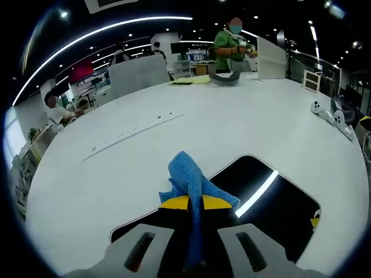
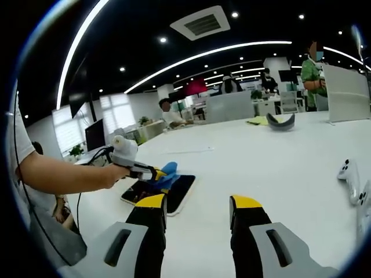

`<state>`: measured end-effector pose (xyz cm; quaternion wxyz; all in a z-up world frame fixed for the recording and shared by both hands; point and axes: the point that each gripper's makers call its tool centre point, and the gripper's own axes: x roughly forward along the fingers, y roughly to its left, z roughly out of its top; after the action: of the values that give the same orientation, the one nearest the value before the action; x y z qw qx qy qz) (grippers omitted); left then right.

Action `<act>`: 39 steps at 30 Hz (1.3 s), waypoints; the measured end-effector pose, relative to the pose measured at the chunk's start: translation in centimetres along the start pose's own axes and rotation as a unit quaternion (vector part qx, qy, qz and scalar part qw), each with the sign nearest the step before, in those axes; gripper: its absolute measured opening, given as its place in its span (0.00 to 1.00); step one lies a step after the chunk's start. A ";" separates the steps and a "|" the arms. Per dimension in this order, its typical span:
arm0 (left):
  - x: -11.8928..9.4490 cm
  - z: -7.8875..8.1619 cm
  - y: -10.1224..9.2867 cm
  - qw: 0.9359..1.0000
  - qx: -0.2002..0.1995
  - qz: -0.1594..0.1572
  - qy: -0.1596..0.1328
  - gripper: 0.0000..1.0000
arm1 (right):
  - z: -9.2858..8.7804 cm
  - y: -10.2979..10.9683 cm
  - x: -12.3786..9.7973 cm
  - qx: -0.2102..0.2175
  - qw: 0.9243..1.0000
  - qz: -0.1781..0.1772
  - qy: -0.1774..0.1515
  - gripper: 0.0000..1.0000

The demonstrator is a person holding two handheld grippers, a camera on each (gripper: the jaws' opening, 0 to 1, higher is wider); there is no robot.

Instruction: Wipe the mirror surface with the cleaning cloth until all visible marks leave the cleaned area.

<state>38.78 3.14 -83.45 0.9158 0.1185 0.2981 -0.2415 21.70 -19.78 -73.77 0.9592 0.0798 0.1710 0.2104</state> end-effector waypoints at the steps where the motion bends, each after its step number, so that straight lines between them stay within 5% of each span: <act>1: -0.1 -0.1 0.1 1.000 -0.001 0.000 0.000 0.03 | 0.0 0.0 0.0 0.000 1.000 0.000 0.000 0.41; 39: -2.9 -2.7 6.5 0.998 -0.042 0.036 0.004 0.03 | 0.0 -0.4 -0.1 0.003 1.000 -0.008 -0.001 0.40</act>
<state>38.73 10.73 -83.38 0.9270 0.0912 0.3070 -0.1954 21.72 -20.18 -73.79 0.9607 0.0820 0.1714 0.2023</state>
